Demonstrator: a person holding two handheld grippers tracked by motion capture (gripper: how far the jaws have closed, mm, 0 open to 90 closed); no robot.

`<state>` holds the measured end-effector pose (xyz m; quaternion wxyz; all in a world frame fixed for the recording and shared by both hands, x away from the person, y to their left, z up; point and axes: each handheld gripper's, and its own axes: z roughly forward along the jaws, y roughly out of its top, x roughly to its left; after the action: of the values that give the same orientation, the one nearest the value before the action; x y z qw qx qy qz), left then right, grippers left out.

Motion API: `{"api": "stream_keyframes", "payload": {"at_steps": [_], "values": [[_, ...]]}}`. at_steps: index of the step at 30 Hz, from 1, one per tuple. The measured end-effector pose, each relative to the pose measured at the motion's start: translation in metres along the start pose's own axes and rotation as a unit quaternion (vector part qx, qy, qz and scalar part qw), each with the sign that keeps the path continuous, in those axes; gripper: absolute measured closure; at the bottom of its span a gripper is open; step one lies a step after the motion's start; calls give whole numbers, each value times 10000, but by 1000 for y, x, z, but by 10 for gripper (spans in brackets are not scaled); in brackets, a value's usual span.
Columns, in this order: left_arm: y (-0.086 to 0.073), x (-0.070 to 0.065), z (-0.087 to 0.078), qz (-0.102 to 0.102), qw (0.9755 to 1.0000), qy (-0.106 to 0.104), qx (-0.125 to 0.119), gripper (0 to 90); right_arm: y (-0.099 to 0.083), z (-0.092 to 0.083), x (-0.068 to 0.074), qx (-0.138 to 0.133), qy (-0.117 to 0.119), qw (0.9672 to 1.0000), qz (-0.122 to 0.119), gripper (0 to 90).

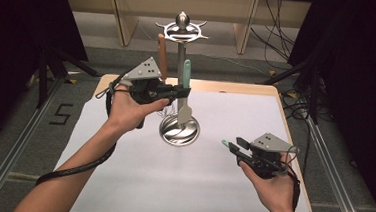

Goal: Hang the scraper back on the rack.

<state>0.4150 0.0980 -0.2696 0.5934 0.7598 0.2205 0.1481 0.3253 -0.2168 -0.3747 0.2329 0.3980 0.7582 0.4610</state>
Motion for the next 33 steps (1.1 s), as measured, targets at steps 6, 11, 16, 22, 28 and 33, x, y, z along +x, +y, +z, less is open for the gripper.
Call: {"api": "stream_keyframes", "payload": {"at_steps": [6,11,16,22,28,33], "values": [[8,1,1,69,9999,-68,70,844,-1,0,-1,41,28,9999,-153,658],[17,4,-3,81,9998,-149,105,844,0,2,-1,-157,-65,9999,-27,657],[25,13,-5,64,9995,-257,143,843,2,0,-3,-57,-40,9996,-270,656],[28,18,-6,30,9994,-297,171,843,2,0,-2,-45,-36,9998,-174,656],[27,24,-5,-52,9993,-319,195,843,3,1,-1,-36,39,9998,-180,656],[26,27,-3,-69,9992,-324,240,843,4,0,-1,-81,-36,9998,-181,656]]}}
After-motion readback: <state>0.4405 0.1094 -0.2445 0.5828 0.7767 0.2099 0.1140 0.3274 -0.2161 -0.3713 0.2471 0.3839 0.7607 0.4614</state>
